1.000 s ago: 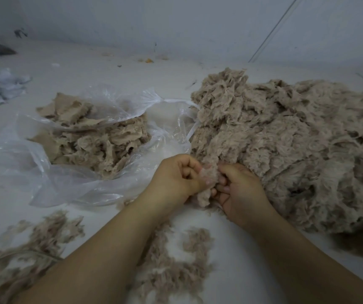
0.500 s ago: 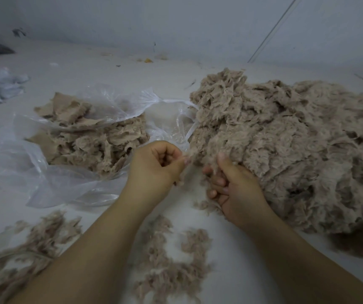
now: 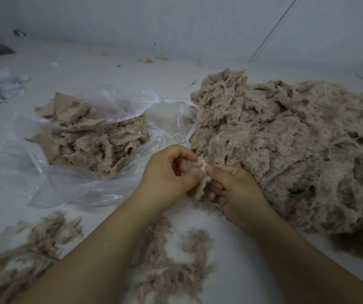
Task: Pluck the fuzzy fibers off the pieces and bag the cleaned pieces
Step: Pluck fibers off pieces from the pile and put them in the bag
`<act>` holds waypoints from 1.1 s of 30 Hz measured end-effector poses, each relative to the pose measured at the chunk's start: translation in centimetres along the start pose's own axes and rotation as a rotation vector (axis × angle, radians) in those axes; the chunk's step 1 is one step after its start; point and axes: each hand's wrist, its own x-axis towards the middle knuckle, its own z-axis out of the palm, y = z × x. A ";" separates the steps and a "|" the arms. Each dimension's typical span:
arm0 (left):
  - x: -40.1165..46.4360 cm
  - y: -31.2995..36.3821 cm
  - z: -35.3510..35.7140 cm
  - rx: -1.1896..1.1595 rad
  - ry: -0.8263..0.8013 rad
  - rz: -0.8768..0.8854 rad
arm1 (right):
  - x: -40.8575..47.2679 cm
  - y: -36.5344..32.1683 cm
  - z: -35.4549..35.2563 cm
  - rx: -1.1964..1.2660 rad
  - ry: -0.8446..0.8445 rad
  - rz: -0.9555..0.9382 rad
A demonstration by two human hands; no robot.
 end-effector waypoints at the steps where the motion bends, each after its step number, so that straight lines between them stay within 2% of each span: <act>1: 0.1 -0.1 0.1 0.041 -0.006 -0.039 | -0.1 -0.1 0.1 0.009 0.000 0.007; 3: 0.1 -0.2 0.3 -0.001 -0.032 -0.148 | -0.3 -0.4 0.1 0.022 -0.011 0.016; 6: 0.2 -0.4 0.3 -0.243 -0.052 -0.282 | -0.4 -0.4 0.2 0.037 0.005 0.029; 12: 0.5 -0.6 -0.2 -0.419 -0.015 -0.367 | -0.5 -0.6 0.4 -0.012 -0.018 0.018; 15: 0.4 -0.4 0.0 -0.390 -0.049 -0.376 | -0.6 -0.7 0.4 -0.042 -0.020 0.014; 20: 0.2 -0.2 0.8 -0.287 -0.132 -0.335 | -0.9 -0.8 0.4 0.017 -0.115 0.029; 25: 0.3 -0.5 0.8 -0.377 -0.047 -0.317 | -0.5 -0.4 0.1 -0.032 -0.015 0.067; 27: 0.2 -0.5 0.8 -0.366 -0.058 -0.313 | -0.5 -0.5 0.0 0.002 -0.043 0.044; 30: 0.1 -0.5 1.2 -0.323 -0.044 -0.283 | -0.7 -0.7 0.0 -0.019 -0.171 0.013; 33: 0.1 -0.5 1.1 -0.337 -0.008 -0.256 | -0.5 -0.4 -0.3 -0.066 -0.171 -0.016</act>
